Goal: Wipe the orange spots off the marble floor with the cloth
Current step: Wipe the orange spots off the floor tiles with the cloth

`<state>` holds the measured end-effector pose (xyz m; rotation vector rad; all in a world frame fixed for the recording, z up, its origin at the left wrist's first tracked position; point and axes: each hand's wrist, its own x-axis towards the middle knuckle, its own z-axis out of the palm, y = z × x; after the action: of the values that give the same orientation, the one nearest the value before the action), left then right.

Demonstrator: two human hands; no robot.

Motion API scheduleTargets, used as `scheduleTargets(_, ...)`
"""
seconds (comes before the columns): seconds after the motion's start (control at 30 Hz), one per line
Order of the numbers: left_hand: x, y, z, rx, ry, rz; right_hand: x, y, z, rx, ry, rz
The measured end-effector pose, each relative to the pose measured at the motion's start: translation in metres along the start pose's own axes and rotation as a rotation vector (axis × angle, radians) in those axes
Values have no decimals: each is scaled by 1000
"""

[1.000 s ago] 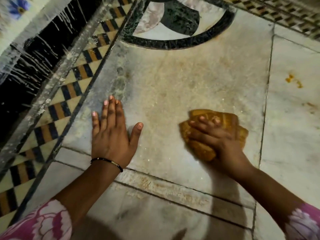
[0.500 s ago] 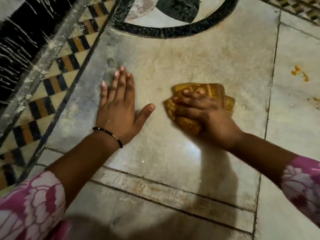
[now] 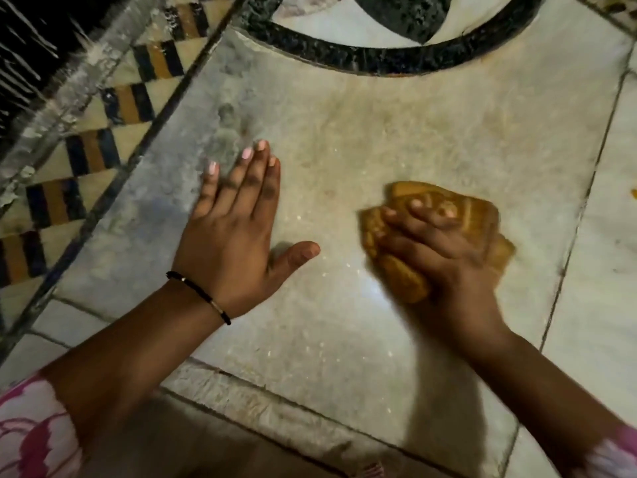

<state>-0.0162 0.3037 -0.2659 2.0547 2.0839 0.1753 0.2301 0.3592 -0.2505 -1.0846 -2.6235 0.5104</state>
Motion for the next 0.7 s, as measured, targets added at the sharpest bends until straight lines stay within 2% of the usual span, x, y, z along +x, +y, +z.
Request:
scheduleTargets(0.07, 0, 0, -1, 8, -14, -3, 4, 24, -12, -70, 54, 147)
scheduleTargets(0.13, 2, 2, -3, 17, -30, -5, 49, 35, -18, -75, 121, 286)
scheduleTargets(0.2, 2, 2, -4, 14, -41, -10, 106, 31, -8, -59, 189, 329)
scheduleTargets(0.27, 2, 2, -4, 11, -48, -6, 137, 9, 12, -69, 192, 220)
scheduleTargets(0.33, 2, 2, -4, -5, -50, -1, 126, -15, 26, -52, 152, 65)
scheduleTargets(0.4, 0, 1, -5, -10, -47, -5, 74, -28, 29, -25, 53, -53)
scheduleTargets(0.5, -1, 2, -4, -7, -46, -21, -3, -2, 2, 2, -22, -57)
scheduleTargets(0.6, -1, 4, -4, 4, -44, -36, -2, 41, -21, -66, 51, 141)
scheduleTargets(0.7, -1, 5, -3, 1, -39, -36, 71, 49, -20, -70, 221, 364)
